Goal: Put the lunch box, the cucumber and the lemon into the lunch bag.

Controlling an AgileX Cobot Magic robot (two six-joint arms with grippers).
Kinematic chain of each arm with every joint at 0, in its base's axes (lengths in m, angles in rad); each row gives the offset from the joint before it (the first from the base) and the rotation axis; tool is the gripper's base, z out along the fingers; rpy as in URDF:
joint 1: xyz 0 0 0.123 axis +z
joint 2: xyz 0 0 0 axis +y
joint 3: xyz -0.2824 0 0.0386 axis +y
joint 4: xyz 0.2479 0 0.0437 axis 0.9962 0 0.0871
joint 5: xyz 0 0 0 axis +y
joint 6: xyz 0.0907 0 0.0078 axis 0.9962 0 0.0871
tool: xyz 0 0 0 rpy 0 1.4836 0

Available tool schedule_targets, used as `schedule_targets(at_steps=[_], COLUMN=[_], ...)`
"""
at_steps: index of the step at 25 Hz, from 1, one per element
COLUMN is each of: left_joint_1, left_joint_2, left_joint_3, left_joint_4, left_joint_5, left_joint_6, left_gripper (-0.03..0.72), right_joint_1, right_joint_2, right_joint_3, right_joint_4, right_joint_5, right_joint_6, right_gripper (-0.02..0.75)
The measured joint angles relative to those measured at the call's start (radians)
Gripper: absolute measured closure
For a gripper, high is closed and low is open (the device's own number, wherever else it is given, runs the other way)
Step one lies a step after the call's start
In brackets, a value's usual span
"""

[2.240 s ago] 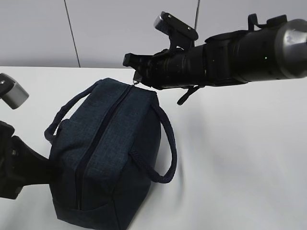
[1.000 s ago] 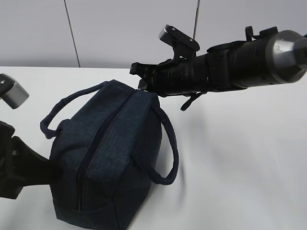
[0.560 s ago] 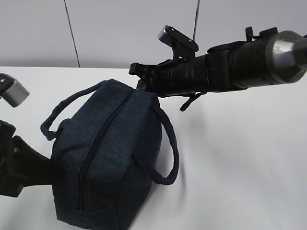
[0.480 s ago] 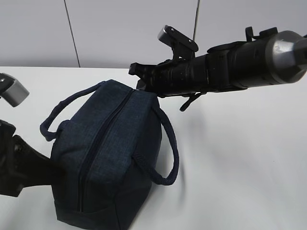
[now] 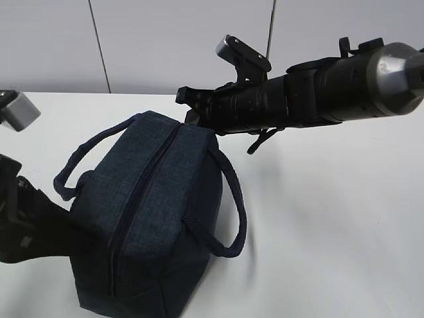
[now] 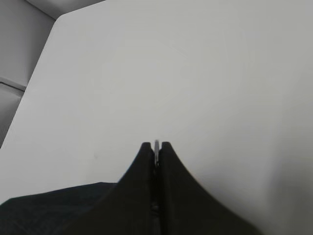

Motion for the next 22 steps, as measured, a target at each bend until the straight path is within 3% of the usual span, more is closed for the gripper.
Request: schedule_targets(at_steps=[13,22], left_joint_1=[0.000,0.000], left_joint_2=[0.008,0.249], left_joint_3=[-0.364,-0.582], left_joint_4=[0.266,0.324], left_joint_5=[0.139,0.282], left_joint_6=[-0.340,-0.394], left_gripper=[0.346,0.346], right_joint_1=[-0.002,-0.002], right_joint_2=[0.002,0.002], right_joint_3=[0.000,0.000], right_joint_4=[0.000,0.000], right_joint_5=[0.033,0.038], right_joint_6=[0.000,0.000], right_gripper=[0.738,0.738])
